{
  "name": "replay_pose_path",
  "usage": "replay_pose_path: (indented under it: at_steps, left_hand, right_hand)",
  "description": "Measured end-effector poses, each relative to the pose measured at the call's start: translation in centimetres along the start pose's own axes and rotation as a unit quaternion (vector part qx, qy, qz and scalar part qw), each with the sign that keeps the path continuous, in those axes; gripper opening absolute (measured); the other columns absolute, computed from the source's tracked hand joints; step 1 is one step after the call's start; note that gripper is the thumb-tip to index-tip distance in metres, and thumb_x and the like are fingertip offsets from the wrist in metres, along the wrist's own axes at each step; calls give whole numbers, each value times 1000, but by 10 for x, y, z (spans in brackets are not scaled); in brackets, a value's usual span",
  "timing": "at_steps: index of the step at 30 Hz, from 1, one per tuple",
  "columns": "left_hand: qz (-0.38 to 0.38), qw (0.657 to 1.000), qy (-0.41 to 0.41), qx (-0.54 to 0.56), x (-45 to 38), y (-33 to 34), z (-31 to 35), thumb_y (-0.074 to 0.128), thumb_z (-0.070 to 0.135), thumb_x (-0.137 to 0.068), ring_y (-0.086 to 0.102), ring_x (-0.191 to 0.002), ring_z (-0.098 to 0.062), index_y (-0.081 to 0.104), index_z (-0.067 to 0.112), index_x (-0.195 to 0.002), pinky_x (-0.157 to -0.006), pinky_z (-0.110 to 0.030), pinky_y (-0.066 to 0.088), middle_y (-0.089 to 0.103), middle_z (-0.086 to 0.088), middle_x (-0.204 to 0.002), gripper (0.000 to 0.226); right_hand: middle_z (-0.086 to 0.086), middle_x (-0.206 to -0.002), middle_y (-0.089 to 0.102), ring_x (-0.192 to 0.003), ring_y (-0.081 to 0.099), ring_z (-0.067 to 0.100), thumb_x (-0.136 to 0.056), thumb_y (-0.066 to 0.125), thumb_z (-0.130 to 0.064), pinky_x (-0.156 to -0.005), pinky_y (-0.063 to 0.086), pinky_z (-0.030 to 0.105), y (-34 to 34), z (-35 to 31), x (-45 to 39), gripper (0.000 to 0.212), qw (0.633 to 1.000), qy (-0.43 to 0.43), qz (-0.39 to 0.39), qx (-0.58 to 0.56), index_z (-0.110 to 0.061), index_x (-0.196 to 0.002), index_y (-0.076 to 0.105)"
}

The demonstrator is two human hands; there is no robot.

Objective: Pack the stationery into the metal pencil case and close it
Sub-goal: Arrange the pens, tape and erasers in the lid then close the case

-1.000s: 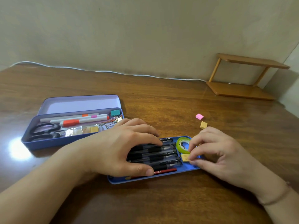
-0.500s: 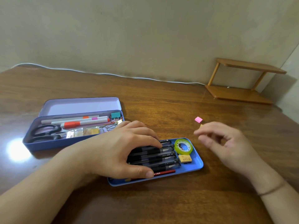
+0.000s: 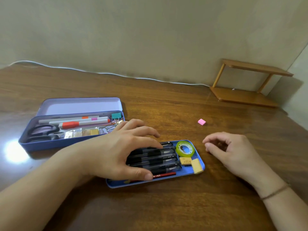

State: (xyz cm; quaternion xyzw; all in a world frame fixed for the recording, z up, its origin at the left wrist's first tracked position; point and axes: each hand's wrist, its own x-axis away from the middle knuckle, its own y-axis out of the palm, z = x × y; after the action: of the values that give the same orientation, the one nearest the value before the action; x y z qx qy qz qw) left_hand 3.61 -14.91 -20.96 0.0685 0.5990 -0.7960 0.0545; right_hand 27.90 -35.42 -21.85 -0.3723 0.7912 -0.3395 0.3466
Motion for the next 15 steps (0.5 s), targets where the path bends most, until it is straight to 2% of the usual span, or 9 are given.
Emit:
replay_pose_path:
  at_steps: [3, 5, 6, 9, 11, 13, 15]
  left_hand:
    - [-2, 1000, -1, 1, 0, 1, 0, 56, 74, -80, 18, -140, -5, 46, 43, -138, -116, -40, 25, 35, 23, -146, 66]
    - [0, 1000, -1, 0, 0, 0, 0, 56, 74, -80, 19, -139, -6, 46, 42, -138, -116, -42, 25, 35, 23, -146, 67]
    - [2, 1000, 1, -1, -1, 1, 2, 55, 74, -80, 20, -139, -6, 45, 42, -138, -115, -42, 26, 35, 22, -146, 68]
    - [-6, 1000, 13, -1, -3, 3, 6, 54, 75, -79, 20, -140, -6, 43, 41, -140, -115, -44, 26, 34, 21, -147, 70]
    - [-6, 1000, 14, 4, -4, 3, 7, 54, 74, -79, 21, -139, -6, 44, 41, -140, -115, -44, 26, 35, 20, -146, 70]
    - [-2, 1000, 9, 8, -4, 1, 6, 55, 74, -80, 22, -139, -6, 43, 41, -140, -114, -44, 27, 36, 21, -145, 70]
    - [-5, 1000, 7, 5, -4, 1, 5, 55, 74, -80, 21, -139, -5, 43, 41, -141, -114, -44, 27, 36, 21, -146, 70]
  right_hand:
    - [-16, -84, 70, -80, 63, 8, -82, 72, -9, -68, 50, 20, -7, -4, 3, 27, 999, -3, -43, -24, -37, -84, 72]
    - [-9, -86, 68, -83, 61, 15, -79, 73, -5, -71, 50, 30, -15, -9, 7, 28, 995, -53, -78, -29, -32, -86, 71]
    - [-5, -84, 66, -81, 59, 19, -79, 74, -6, -70, 48, 33, -19, -12, 10, 24, 993, -94, -71, -32, -29, -85, 70]
    - [-2, -82, 62, -79, 57, 22, -77, 73, -21, -70, 44, 31, -20, -27, 16, 11, 975, -204, -36, -80, -19, -87, 69]
    - [-3, -92, 61, -86, 58, 21, -76, 76, -32, -75, 46, 31, -10, -32, 17, 23, 964, -242, -78, -72, -18, -93, 72]
    - [-7, -104, 56, -96, 57, 19, -73, 79, -40, -81, 48, 31, -1, -32, 18, 34, 956, -261, -134, -29, -25, -103, 72]
    - [-10, -108, 51, -98, 52, 17, -72, 78, -47, -79, 48, 31, 5, -32, 18, 38, 949, -276, -154, 16, -33, -106, 70]
